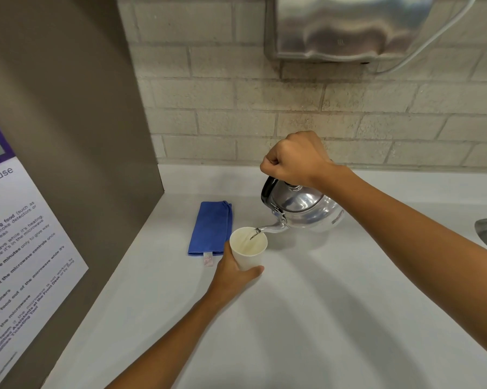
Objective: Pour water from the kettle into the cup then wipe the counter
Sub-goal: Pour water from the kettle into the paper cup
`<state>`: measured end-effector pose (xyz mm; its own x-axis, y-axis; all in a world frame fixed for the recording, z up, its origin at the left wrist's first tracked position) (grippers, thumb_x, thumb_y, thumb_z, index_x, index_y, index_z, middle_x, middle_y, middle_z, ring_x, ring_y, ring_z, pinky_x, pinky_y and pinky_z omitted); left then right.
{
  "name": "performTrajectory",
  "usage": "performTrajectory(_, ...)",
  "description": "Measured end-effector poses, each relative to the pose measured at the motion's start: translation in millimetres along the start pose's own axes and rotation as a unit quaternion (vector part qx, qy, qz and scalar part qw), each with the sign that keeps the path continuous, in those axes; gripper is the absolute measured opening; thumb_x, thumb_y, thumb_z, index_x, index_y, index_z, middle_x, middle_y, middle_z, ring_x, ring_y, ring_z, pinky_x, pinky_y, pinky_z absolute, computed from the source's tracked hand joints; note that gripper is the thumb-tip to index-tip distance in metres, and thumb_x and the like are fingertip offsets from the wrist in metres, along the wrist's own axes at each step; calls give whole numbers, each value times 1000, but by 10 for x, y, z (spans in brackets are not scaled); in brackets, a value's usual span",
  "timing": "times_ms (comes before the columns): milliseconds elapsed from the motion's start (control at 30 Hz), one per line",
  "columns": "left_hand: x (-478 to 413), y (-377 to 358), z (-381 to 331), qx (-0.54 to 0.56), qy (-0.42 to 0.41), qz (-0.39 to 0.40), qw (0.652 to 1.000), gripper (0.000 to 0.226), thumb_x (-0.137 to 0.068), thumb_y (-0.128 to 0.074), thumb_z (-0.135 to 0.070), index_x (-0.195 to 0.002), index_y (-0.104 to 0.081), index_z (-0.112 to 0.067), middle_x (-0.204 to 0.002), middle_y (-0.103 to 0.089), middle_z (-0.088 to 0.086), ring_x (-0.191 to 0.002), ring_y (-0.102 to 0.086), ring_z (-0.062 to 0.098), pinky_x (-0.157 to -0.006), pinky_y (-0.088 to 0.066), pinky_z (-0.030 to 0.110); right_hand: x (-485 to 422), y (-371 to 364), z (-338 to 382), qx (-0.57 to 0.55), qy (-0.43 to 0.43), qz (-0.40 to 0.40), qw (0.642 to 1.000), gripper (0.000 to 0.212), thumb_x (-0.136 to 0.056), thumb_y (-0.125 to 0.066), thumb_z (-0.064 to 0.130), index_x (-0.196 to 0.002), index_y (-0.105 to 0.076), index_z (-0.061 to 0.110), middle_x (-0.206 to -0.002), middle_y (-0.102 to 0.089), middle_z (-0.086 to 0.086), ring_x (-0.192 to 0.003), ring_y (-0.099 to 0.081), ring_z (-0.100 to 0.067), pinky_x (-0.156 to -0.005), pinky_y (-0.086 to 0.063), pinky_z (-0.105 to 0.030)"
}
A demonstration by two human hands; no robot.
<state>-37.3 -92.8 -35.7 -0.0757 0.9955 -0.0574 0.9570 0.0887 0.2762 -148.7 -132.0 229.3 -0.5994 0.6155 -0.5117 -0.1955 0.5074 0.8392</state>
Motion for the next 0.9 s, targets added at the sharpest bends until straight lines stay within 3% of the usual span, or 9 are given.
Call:
performTrajectory(233, -1, 4, 13, 4, -1, -1, 1000, 79, -65, -81, -21, -122, -27, -34, -113, -45, -13, -99, -47, 5, -71, -37, 7, 0, 6, -11, 11, 2, 3, 1000, 45, -72, -50, 15, -40, -17, 17, -38, -12, 5, -42, -15, -16, -46, -12, -20)
performTrajectory(400, -10, -1, 24, 0, 0, -2, 1000, 84, -65, -81, -21, -129, -27, -25, -118, -43, -7, -106, -45, 13, -82, -39, 21, -20, 24, 11, 15, 9, 4, 1000, 41, -71, -49, 15, -42, -20, 16, -39, -15, 2, -44, -19, -19, -46, -12, -20)
performTrajectory(533, -3, 1, 22, 2, -4, 3, 1000, 85, -66, -81, -21, -131, -26, -25, -119, -42, -8, -107, -45, 12, -76, -38, 11, -24, 54, 27, 18, 8, 1, 1000, 40, -72, -49, 15, -42, -22, 16, -41, -16, 0, -45, -18, -20, -46, -11, -21)
performTrajectory(800, -1, 1, 30, 5, 1, 5, 1000, 86, -66, -81, -21, -132, -25, -24, -118, -42, -7, -106, -44, 13, -83, -39, 23, -33, 68, 53, 26, 13, 14, 999, 37, -72, -47, 16, -44, -24, 16, -40, -12, 3, -44, -12, -17, -46, -10, -22)
performTrajectory(900, -1, 6, 31, 5, 2, 2, 1000, 87, -66, -81, -20, -133, -25, -23, -119, -42, -7, -107, -44, 13, -81, -39, 19, -40, 70, 64, 28, 17, 19, 999, 40, -73, -47, 16, -43, -21, 16, -40, -13, 3, -42, -9, -14, -46, -11, -21)
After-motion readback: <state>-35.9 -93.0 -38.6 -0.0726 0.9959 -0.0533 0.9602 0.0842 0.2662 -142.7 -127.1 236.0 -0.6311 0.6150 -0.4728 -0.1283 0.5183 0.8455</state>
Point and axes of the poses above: each hand's wrist, its own x-axis away from the middle knuckle, its own y-axis out of the back of the hand, z = x × y, the point moved 7 cm from there along -x, towards the middle knuckle
